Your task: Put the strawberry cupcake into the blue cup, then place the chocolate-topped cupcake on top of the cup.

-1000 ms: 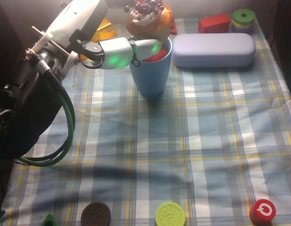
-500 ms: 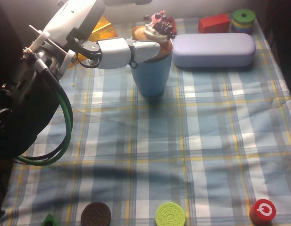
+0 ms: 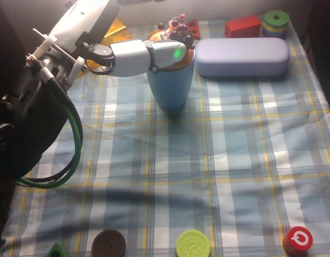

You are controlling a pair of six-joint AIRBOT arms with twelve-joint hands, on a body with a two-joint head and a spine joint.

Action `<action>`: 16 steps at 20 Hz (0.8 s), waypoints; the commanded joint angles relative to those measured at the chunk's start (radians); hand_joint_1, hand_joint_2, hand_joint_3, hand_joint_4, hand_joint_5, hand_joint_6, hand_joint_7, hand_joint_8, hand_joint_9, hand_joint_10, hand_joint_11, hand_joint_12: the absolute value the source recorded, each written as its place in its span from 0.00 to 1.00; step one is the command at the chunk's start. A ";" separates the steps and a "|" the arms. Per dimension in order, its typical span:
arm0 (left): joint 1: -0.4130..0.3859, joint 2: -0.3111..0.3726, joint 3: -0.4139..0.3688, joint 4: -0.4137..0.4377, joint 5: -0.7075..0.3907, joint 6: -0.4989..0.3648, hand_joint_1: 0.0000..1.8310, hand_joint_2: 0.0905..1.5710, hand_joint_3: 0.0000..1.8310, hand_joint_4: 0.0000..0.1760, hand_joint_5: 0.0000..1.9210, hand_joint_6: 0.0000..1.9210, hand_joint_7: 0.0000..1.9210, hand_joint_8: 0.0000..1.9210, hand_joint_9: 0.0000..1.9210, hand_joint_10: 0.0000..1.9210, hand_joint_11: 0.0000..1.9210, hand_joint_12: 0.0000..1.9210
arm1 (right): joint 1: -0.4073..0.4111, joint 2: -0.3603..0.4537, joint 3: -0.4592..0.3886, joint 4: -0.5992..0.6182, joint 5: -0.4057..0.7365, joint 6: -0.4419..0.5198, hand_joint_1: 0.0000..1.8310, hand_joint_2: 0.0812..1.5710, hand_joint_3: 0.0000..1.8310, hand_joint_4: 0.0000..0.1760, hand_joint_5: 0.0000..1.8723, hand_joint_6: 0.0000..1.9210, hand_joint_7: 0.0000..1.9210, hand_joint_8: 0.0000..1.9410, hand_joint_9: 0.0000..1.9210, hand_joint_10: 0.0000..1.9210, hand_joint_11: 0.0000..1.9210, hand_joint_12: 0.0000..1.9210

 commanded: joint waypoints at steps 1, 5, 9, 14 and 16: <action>-0.012 0.009 0.000 0.035 -0.120 -0.009 0.40 0.55 0.00 0.94 0.31 0.00 0.11 0.00 0.12 0.00 0.00 0.24 | -0.002 -0.001 0.006 0.017 0.118 0.010 0.04 0.60 0.00 0.26 0.03 0.00 0.02 0.00 0.00 0.00 0.00 0.00; -0.011 0.065 -0.027 0.048 -0.122 -0.008 0.01 0.65 0.01 0.68 0.17 0.00 0.10 0.00 0.07 0.01 0.02 0.09 | -0.002 0.001 0.006 0.032 0.119 0.002 0.01 0.61 0.00 0.11 0.03 0.00 0.00 0.00 0.00 0.00 0.02 0.01; 0.042 0.216 -0.179 0.075 -0.175 0.154 0.00 0.56 0.00 0.52 0.03 0.00 0.00 0.00 0.00 0.00 0.00 0.00 | -0.002 0.008 -0.014 0.069 0.155 -0.034 0.00 0.58 0.00 0.32 0.04 0.00 0.00 0.00 0.00 0.00 0.00 0.00; 0.212 0.297 -0.298 -0.002 -0.324 0.157 0.00 0.56 0.00 0.65 0.00 0.00 0.00 0.00 0.00 0.00 0.00 0.00 | -0.031 0.003 -0.033 0.113 0.188 -0.049 0.00 0.58 0.00 0.31 0.06 0.01 0.01 0.00 0.00 0.00 0.00 0.00; 0.302 0.316 -0.346 -0.060 -0.412 0.163 0.00 0.49 0.00 0.61 0.00 0.00 0.00 0.00 0.00 0.00 0.00 0.00 | -0.067 -0.004 -0.036 0.136 0.204 -0.052 0.00 0.56 0.00 0.33 0.05 0.00 0.02 0.01 0.00 0.00 0.00 0.00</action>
